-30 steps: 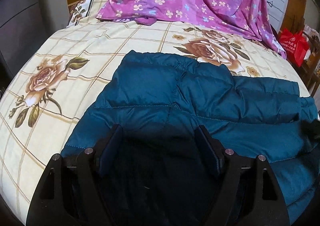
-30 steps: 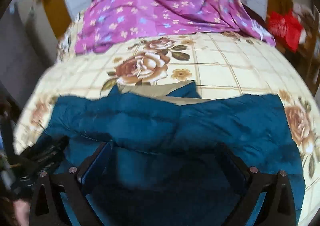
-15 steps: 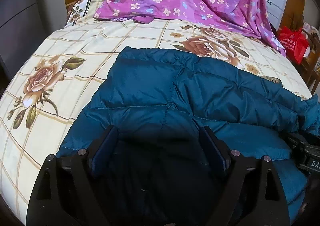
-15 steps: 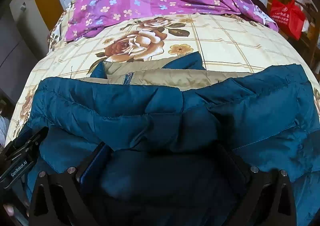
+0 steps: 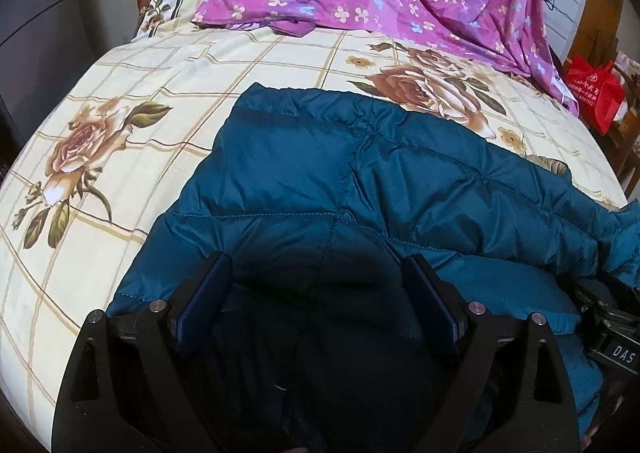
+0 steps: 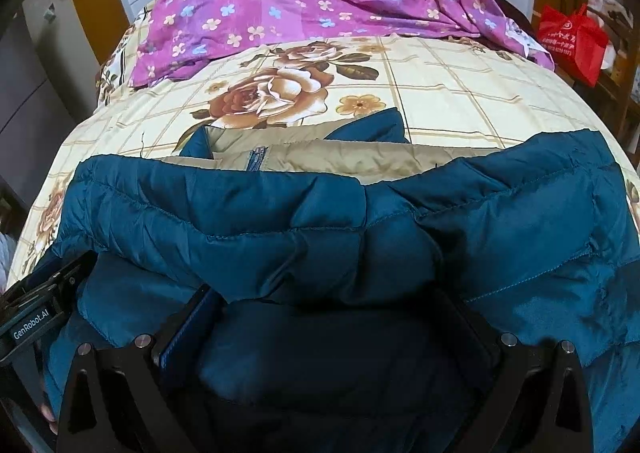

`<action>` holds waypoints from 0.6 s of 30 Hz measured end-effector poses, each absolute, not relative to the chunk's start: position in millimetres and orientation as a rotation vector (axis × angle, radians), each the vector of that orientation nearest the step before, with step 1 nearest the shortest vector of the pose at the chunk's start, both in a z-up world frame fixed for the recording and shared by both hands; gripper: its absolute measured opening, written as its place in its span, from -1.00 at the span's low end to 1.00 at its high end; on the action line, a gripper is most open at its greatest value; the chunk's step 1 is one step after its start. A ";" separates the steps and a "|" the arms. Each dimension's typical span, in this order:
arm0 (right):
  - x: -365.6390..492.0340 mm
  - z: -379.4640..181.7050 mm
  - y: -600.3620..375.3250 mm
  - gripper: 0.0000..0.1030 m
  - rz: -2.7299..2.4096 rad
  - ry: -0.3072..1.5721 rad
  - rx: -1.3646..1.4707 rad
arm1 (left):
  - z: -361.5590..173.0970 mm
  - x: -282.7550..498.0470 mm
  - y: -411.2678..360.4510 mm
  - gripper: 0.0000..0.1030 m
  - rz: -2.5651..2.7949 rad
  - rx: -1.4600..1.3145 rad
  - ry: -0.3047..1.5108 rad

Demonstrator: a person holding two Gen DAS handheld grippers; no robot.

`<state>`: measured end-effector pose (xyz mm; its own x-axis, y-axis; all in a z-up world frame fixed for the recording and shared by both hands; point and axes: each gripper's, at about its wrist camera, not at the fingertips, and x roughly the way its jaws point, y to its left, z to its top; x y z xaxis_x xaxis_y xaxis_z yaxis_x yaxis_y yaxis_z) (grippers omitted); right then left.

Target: Fold large clothes

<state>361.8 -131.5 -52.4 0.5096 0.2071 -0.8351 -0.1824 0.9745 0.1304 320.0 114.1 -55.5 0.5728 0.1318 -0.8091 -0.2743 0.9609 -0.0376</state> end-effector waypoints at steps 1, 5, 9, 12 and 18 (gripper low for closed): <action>361.4 -52.5 -132.0 1.00 0.234 1.007 0.028 | -55.5 319.1 113.4 0.74 0.239 -0.160 0.927; 360.0 -52.1 -131.8 1.00 0.230 0.997 0.024 | -55.3 312.5 112.1 0.74 0.212 -0.141 0.907; 358.7 -49.2 -131.1 1.00 0.227 1.014 -0.002 | -55.6 312.2 109.9 0.74 0.194 -0.106 0.924; 352.4 -34.3 -147.7 0.99 0.235 0.994 0.056 | -48.4 309.7 122.5 0.73 0.139 -0.144 0.934; 321.5 5.4 -205.9 0.99 0.193 0.902 -0.005 | -34.1 288.6 163.0 0.73 0.128 -0.105 0.938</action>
<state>321.5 -205.9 5.4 0.6040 0.1643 -0.7798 -0.1685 0.9827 0.0765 288.6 163.0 -34.1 0.5845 0.0634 -0.8089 -0.1551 0.9873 -0.0347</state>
